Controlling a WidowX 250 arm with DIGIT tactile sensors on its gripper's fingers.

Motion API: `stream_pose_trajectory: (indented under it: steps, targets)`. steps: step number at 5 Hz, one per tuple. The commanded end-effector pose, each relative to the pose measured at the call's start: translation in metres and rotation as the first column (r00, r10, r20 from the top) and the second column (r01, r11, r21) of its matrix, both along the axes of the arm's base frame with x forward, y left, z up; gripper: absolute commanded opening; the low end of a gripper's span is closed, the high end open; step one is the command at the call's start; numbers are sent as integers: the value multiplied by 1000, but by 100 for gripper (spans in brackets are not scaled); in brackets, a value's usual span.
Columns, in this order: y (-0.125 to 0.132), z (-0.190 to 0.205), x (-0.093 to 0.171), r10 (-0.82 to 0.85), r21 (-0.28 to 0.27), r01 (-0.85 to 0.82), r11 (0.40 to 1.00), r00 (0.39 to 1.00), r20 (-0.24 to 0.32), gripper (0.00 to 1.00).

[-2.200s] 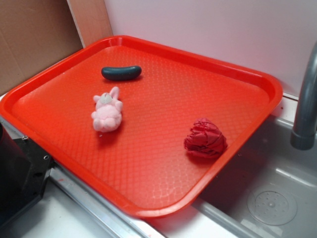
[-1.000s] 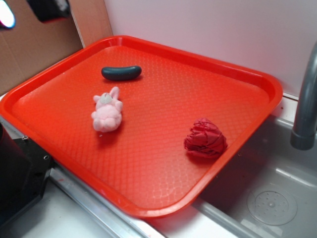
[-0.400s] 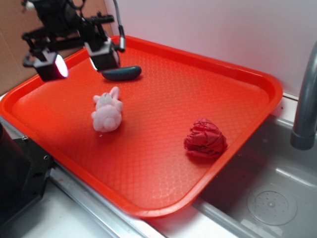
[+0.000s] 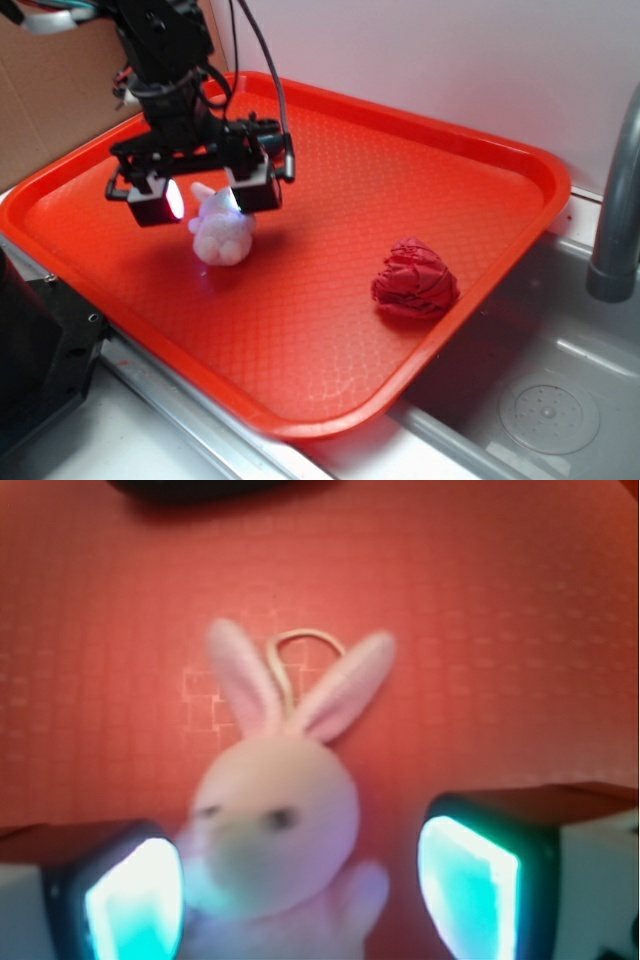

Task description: Grab the pink bunny.

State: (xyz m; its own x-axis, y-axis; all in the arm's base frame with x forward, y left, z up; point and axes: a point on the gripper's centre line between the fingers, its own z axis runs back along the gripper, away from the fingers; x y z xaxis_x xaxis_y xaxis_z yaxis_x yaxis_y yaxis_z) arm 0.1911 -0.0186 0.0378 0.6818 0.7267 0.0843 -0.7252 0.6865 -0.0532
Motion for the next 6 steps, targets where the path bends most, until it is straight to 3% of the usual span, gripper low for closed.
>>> stream_pose_trajectory:
  steps: [1, 2, 3, 4, 6]
  targets:
    - [-4, -16, 1, -15, -5, 15, 1000, 1000, 23, 4]
    - [-4, -12, 2, -27, -13, 28, 1000, 999, 33, 0]
    - [-6, -3, 7, -149, 6, 150, 989, 988, -29, 0]
    - [-5, 24, 9, -342, 4, 343, 939, 939, -44, 0]
    - [-1, 102, 9, -546, 8, 546, 838, 837, 27, 0]
